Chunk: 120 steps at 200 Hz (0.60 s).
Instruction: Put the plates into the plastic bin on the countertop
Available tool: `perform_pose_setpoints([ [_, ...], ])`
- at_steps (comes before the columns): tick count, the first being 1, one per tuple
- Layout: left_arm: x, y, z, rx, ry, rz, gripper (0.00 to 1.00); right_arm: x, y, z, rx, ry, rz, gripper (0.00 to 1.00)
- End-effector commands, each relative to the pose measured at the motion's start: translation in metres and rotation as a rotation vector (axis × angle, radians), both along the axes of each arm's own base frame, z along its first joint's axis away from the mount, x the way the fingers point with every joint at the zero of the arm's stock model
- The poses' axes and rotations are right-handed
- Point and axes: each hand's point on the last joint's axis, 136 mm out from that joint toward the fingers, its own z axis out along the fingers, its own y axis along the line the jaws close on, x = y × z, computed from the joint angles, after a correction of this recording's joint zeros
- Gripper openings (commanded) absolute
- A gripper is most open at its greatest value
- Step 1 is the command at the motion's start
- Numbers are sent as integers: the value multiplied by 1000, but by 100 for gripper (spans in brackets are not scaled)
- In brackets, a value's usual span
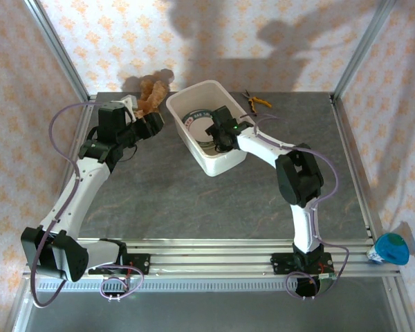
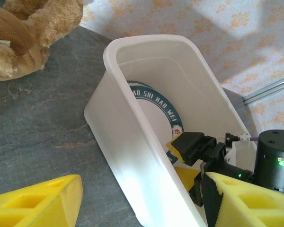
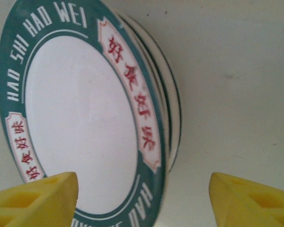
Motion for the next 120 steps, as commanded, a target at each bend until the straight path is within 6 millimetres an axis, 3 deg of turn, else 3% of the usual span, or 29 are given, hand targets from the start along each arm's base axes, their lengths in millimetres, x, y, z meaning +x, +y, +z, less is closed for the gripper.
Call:
perform_pose_setpoints([
  [1,-1,7,7,4,-20,29,68,-2,-21,45,-113,-100,17,81],
  [13,1,5,7,-3,-22,24,68,-2,-25,56,-145,-130,41,100],
  [71,13,2,4,-4,-19,12,68,-17,-40,94,-261,-213,175,100],
  [105,14,11,1,68,-27,32,68,-18,-50,160,-387,-418,303,100],
  [120,12,17,-1,111,-51,50,68,-22,-74,189,-510,-466,317,100],
])
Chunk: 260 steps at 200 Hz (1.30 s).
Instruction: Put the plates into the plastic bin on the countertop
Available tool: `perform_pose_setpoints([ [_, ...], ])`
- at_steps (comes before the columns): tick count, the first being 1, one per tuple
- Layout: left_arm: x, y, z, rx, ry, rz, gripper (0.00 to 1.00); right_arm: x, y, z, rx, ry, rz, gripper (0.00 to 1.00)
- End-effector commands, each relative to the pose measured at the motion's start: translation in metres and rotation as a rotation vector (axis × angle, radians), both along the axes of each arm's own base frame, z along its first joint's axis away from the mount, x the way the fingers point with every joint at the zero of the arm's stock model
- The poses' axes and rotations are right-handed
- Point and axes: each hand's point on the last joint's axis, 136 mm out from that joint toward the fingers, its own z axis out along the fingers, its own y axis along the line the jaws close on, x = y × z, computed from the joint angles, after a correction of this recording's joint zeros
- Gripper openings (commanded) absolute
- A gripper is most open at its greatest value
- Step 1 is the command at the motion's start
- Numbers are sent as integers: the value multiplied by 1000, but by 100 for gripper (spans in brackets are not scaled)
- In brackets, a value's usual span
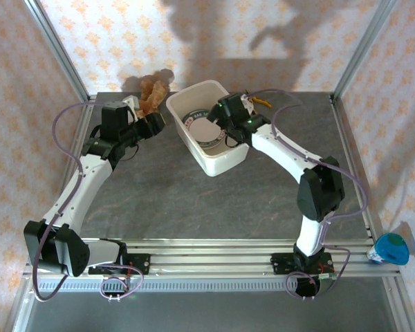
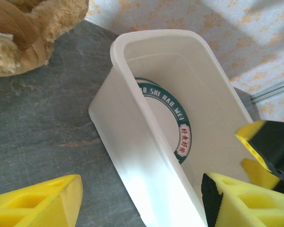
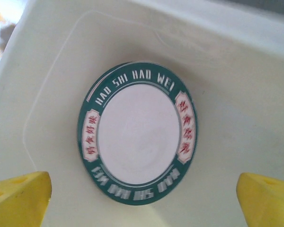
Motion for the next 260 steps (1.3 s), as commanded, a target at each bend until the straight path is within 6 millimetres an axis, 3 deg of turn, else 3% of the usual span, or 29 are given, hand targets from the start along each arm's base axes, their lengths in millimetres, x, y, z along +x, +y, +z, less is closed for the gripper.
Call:
perform_pose_setpoints([
  [1,4,16,11,94,-78,42,68,-13,-46,73,-261,-186,73,100],
  [11,2,22,9,129,-99,57,68,-16,-72,89,-313,-219,44,100],
  [29,-3,40,-5,219,-97,119,68,-30,-135,111,-412,-280,-90,100],
  [51,-10,65,-24,329,-87,219,70,-57,-203,113,-571,-315,-240,100],
  [66,-15,80,-36,394,-94,277,76,-73,-236,91,-666,-282,-273,100],
  [79,-19,91,-48,449,-110,319,83,-84,-267,57,-707,-202,-339,100],
  [90,-23,105,-59,499,-118,383,89,-99,-292,39,-699,-177,-413,100],
  [104,-27,120,-75,571,-111,450,95,-108,-309,5,-691,-179,-453,100],
  [129,-33,135,-104,673,-122,504,99,-111,-315,-49,-673,-184,-445,100],
  [159,-33,142,-132,752,-130,520,99,-112,-316,-90,-701,-204,-428,100],
  [172,-32,143,-144,779,-125,513,99,-103,-311,-91,-682,-236,-392,100],
  [195,-20,137,-141,766,-206,491,100,-75,-286,-90,-626,-355,-261,99],
  [206,-16,134,-155,765,-199,465,100,-65,-275,-100,-626,-355,-185,99],
  [233,-21,135,-161,705,-221,444,100,-61,-264,-119,-611,-382,-112,99],
  [260,-20,136,-164,697,-260,452,100,-53,-266,-123,-576,-348,-95,100],
])
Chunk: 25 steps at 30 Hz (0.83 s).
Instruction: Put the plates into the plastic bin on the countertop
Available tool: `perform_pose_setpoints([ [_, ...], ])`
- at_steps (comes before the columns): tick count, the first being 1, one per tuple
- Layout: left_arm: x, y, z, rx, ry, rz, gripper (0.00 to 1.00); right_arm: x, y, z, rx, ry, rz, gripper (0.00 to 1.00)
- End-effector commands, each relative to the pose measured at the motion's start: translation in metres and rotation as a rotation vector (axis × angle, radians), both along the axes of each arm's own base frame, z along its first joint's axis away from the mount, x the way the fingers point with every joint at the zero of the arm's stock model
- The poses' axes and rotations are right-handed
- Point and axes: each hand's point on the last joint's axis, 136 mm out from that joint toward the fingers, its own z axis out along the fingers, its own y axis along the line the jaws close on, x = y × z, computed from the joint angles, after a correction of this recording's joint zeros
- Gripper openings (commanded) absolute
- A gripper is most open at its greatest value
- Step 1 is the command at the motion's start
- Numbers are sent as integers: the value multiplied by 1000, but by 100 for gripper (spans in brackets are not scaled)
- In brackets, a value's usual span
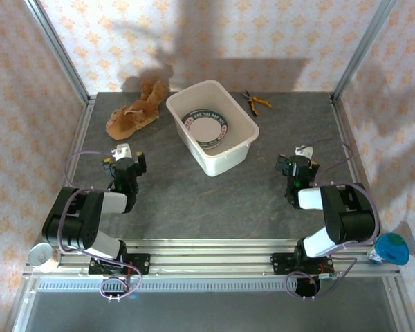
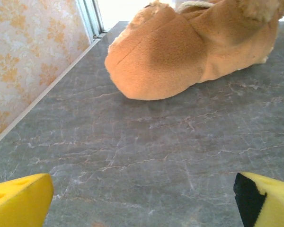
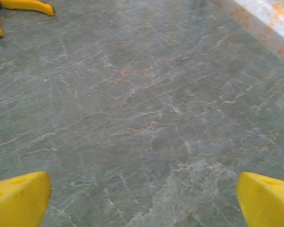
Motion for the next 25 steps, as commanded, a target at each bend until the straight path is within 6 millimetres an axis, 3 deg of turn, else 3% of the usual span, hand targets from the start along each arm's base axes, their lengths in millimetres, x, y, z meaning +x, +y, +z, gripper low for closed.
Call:
perform_pose_setpoints([
  [1,9,-2,18,-6,-97,-19,100,17,3,21,32,-77,51,100],
  [25,15,1,15,1,-61,0,100,20,1,20,65,-67,59,100],
])
